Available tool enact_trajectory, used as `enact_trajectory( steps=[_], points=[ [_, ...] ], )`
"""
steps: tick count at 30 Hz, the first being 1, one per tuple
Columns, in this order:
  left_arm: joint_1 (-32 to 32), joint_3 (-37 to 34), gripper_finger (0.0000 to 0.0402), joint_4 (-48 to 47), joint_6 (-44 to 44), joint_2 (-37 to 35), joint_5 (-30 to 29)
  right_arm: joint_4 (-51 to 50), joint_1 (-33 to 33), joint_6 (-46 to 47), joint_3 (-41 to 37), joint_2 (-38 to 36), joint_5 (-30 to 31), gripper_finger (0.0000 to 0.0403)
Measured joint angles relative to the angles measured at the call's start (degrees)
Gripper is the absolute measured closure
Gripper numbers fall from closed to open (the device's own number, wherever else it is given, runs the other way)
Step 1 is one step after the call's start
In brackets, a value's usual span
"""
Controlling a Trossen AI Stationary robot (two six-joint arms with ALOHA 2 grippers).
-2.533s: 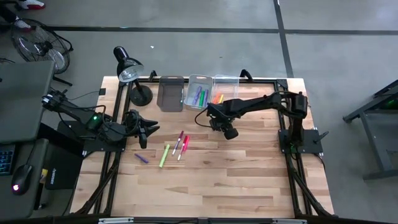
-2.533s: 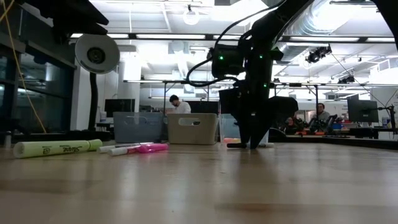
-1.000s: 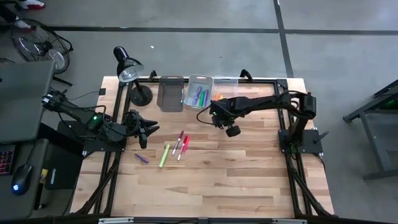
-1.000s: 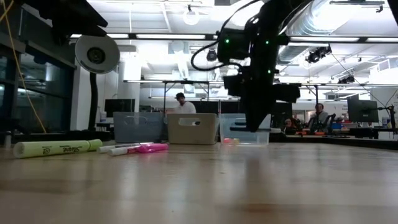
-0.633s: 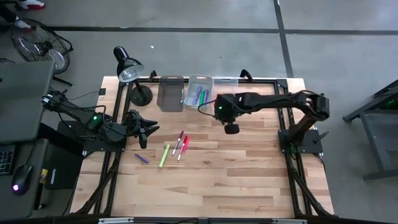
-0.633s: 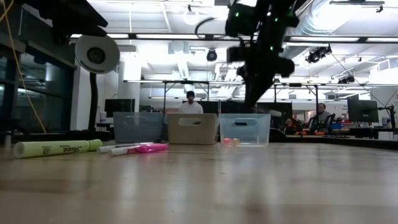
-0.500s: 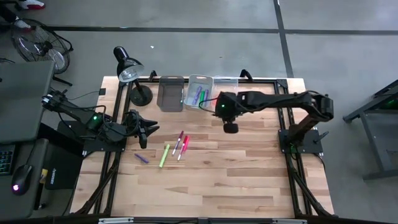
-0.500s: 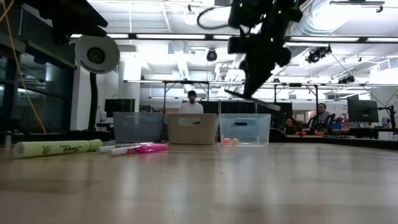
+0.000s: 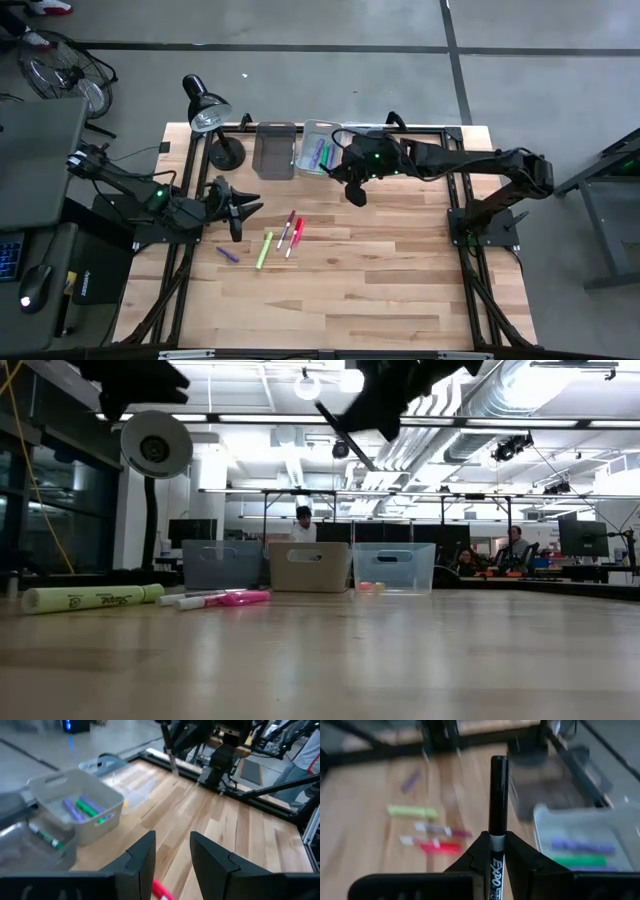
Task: Pick & Place Markers
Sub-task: Put the black marker into the black bin
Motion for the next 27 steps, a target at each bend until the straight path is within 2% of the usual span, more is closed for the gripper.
enact_trajectory(
  steps=[9, 11, 21, 27],
  points=[
    [0.6, 0.0, 0.0282, 9.7, 8.5, 4.9, -5.5, 14.1, 3.6, 5.4, 0.0, 0.0, 0.7, 0.0368],
    [2.6, 0.0, 0.0282, 11.8, 9.4, 5.2, -2.2, 15.9, 4.5, 5.8, 0.0, 0.0, 1.4, 0.0367],
    [18.8, 0.0, 0.0282, 19.9, 15.0, 6.6, 21.2, 17.1, 6.8, 5.8, 0.0, 0.0, 4.8, 0.0368],
    [25.2, -0.1, 0.0282, 24.5, 17.4, 9.2, 29.5, 17.3, 6.8, 6.7, 0.0, 0.0, 4.8, 0.0368]
  ],
)
